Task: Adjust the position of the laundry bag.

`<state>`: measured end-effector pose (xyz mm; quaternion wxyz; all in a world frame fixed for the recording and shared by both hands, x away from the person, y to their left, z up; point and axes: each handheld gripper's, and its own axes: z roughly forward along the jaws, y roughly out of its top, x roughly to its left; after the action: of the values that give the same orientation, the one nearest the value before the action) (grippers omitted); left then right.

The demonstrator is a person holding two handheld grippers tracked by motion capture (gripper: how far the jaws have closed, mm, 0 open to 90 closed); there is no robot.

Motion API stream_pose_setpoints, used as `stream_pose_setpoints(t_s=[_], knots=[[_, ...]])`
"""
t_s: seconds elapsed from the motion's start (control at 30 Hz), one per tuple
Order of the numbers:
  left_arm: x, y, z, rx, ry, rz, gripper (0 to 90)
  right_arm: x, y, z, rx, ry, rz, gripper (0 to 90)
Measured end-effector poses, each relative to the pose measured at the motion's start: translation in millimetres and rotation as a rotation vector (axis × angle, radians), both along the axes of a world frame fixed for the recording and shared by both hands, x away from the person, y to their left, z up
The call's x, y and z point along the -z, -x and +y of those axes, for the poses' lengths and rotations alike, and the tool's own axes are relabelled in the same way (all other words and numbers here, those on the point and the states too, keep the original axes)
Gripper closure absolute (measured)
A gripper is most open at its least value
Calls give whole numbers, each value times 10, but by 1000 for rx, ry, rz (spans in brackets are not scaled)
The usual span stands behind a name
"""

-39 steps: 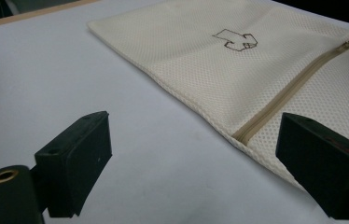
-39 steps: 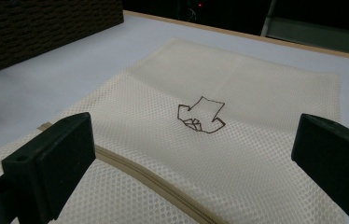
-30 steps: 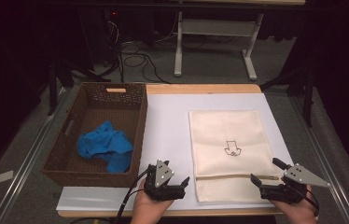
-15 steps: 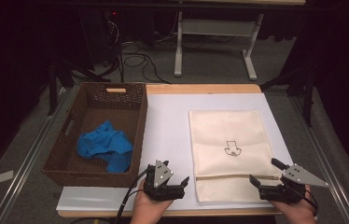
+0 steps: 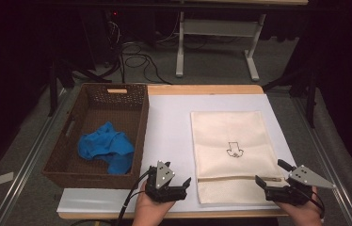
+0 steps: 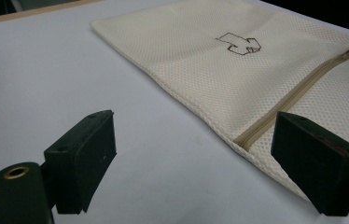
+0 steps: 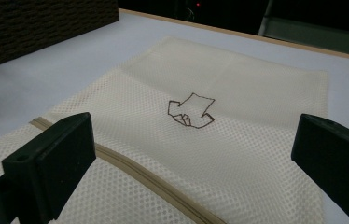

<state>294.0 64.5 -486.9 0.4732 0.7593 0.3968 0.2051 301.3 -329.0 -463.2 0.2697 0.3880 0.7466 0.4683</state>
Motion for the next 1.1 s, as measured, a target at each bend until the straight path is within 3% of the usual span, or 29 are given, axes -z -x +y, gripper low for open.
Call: stream_pose_setpoints(t_s=[0.33,0.5,0.57,0.87,0.9,0.93,0.97,1.1], knots=[[52,-40,-126,11,5,30,156,6,-21,-213,56,17,6,47],[129,-113,-276,37,-30,81,190,52,-47,-373,98,24,36,155],[167,-137,-345,61,-39,102,201,62,-56,-397,107,24,44,157],[326,-271,-634,102,-94,207,380,117,-57,-489,140,15,77,179],[336,-274,-666,102,-110,208,444,121,-34,-513,145,16,77,185],[332,-270,-686,102,-122,197,444,121,-34,-513,145,16,77,185],[331,-254,-727,100,-144,183,545,127,-12,-542,156,11,82,196],[330,-246,-752,100,-145,175,682,136,2,-588,166,1,87,218]])
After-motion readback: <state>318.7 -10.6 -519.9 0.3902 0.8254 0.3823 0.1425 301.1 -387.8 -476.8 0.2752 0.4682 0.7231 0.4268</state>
